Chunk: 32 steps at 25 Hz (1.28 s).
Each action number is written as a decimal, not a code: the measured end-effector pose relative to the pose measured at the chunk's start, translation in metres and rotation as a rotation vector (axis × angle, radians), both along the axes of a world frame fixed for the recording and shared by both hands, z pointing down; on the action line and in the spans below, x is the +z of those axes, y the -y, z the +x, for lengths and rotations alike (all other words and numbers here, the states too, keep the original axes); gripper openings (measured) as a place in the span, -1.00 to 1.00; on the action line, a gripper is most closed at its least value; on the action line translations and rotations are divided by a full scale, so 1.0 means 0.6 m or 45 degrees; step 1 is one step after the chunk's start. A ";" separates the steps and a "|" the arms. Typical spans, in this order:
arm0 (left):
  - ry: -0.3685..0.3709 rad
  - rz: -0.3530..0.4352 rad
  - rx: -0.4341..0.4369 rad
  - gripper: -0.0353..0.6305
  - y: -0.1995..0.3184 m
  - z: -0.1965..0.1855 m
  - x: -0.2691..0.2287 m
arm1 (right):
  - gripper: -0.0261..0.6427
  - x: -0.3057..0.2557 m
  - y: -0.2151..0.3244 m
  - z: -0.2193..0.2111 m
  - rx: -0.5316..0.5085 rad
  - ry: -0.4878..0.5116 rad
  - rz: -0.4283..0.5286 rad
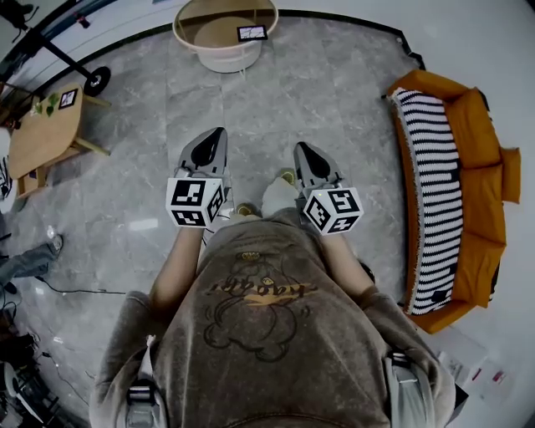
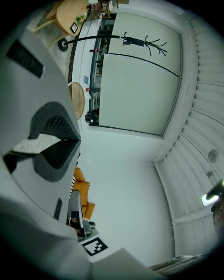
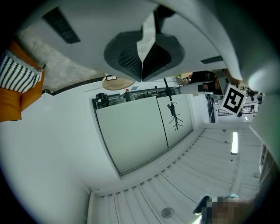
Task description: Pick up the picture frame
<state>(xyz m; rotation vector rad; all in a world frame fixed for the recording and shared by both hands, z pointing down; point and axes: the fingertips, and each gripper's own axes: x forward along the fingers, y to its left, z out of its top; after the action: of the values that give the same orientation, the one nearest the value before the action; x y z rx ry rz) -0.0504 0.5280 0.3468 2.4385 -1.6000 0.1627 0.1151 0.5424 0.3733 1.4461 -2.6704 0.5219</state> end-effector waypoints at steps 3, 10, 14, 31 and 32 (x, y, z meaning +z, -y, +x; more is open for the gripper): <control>-0.004 0.000 -0.018 -0.84 0.011 -0.016 0.002 | -0.86 0.001 0.014 -0.013 0.001 0.003 -0.001; 0.002 -0.013 -0.022 -0.84 0.042 -0.034 0.020 | -0.86 0.019 0.049 -0.053 -0.028 -0.003 -0.027; -0.001 -0.011 -0.023 -0.84 0.060 -0.051 0.016 | -0.86 0.016 0.075 -0.074 -0.031 -0.004 -0.029; -0.031 -0.049 0.016 -0.84 0.164 -0.045 0.036 | -0.86 0.036 0.179 -0.081 0.013 0.007 -0.067; -0.032 -0.049 0.016 -0.84 0.172 -0.045 0.037 | -0.86 0.038 0.187 -0.081 0.016 0.005 -0.069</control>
<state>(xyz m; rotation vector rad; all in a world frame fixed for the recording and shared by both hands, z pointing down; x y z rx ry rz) -0.0773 0.4245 0.3690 2.4124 -1.5571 0.1632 0.0668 0.4301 0.3960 1.4494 -2.6306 0.5940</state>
